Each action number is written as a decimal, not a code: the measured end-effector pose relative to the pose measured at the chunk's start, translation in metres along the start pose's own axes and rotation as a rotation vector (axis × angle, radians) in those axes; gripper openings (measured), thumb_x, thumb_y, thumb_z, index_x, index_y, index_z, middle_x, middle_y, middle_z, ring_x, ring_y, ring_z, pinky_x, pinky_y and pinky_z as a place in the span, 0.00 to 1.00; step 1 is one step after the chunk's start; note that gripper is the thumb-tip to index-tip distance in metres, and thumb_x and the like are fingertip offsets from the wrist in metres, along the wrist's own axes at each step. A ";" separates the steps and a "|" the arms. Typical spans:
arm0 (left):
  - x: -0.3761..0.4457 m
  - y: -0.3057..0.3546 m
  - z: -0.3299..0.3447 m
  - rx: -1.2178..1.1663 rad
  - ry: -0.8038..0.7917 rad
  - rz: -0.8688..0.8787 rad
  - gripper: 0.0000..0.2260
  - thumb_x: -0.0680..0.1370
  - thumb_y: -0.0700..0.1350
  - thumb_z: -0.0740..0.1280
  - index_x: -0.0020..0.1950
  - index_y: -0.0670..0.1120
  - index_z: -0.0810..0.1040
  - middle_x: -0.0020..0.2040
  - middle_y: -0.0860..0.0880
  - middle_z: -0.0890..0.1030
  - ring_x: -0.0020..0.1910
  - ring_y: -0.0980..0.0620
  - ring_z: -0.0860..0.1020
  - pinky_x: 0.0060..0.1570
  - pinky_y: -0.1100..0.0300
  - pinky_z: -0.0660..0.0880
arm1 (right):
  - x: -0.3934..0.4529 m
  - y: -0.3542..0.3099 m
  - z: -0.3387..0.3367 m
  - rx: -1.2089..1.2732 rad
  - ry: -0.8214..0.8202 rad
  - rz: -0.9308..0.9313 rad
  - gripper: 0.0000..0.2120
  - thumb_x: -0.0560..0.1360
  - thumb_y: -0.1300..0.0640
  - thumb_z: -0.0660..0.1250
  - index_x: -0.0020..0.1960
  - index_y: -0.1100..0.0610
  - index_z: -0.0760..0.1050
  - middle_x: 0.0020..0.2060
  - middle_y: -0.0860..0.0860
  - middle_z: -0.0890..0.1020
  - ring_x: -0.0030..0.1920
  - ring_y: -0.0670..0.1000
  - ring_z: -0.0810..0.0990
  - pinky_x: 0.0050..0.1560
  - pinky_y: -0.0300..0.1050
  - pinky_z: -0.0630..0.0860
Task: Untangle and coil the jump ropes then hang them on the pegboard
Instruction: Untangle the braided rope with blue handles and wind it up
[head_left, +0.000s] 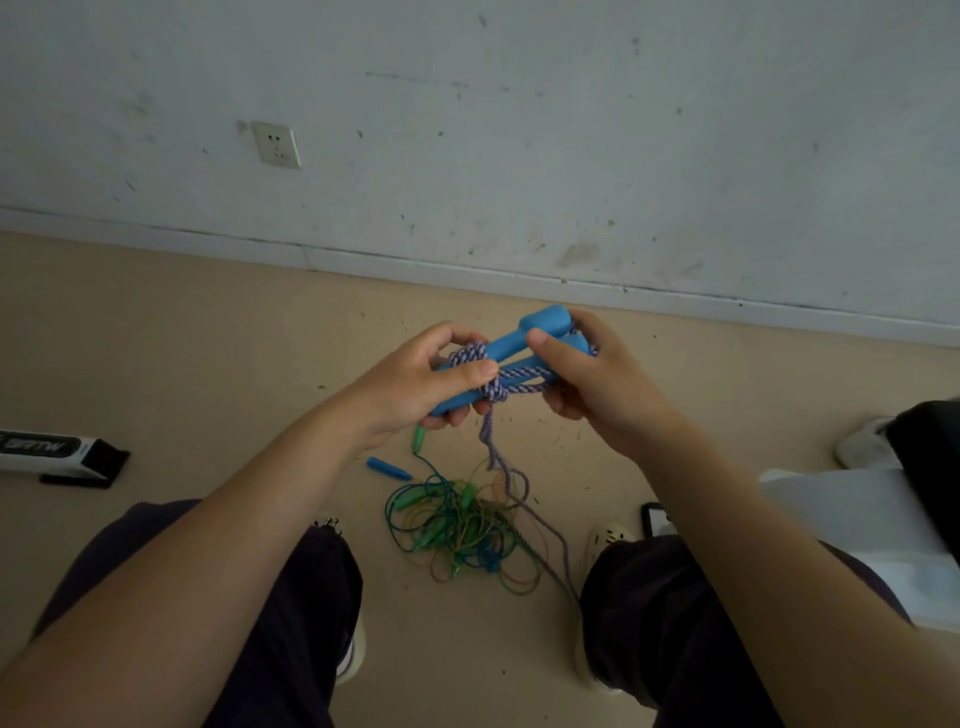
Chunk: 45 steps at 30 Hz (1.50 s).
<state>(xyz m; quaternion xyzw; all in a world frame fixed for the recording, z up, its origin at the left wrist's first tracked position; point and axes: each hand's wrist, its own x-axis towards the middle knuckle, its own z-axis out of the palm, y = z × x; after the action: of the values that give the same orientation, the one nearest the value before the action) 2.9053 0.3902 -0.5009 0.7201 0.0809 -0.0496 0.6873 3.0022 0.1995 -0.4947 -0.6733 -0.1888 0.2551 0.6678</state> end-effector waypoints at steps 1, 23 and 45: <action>-0.002 0.001 0.000 -0.027 -0.056 -0.022 0.17 0.76 0.51 0.70 0.62 0.48 0.73 0.37 0.46 0.83 0.30 0.52 0.76 0.26 0.63 0.68 | 0.000 -0.001 -0.002 -0.005 -0.009 -0.019 0.20 0.77 0.53 0.71 0.64 0.60 0.72 0.35 0.54 0.75 0.26 0.51 0.70 0.24 0.41 0.65; -0.001 -0.001 0.003 -0.212 -0.174 0.093 0.13 0.79 0.47 0.67 0.62 0.47 0.73 0.39 0.43 0.80 0.30 0.49 0.76 0.28 0.59 0.72 | -0.009 -0.005 0.022 -0.087 -0.297 0.006 0.24 0.80 0.43 0.60 0.50 0.67 0.74 0.33 0.54 0.76 0.36 0.53 0.73 0.44 0.48 0.73; 0.007 -0.010 -0.004 0.448 -0.025 -0.102 0.04 0.82 0.46 0.68 0.54 0.49 0.75 0.41 0.46 0.84 0.31 0.54 0.81 0.28 0.60 0.77 | -0.015 -0.017 0.005 -0.678 -0.197 -0.111 0.12 0.80 0.55 0.67 0.39 0.57 0.75 0.24 0.43 0.69 0.25 0.42 0.65 0.29 0.37 0.63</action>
<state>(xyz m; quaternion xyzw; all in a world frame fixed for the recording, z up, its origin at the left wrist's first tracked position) 2.9100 0.3946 -0.5122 0.8491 0.0954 -0.1099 0.5078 2.9889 0.1952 -0.4760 -0.8175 -0.3627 0.2050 0.3977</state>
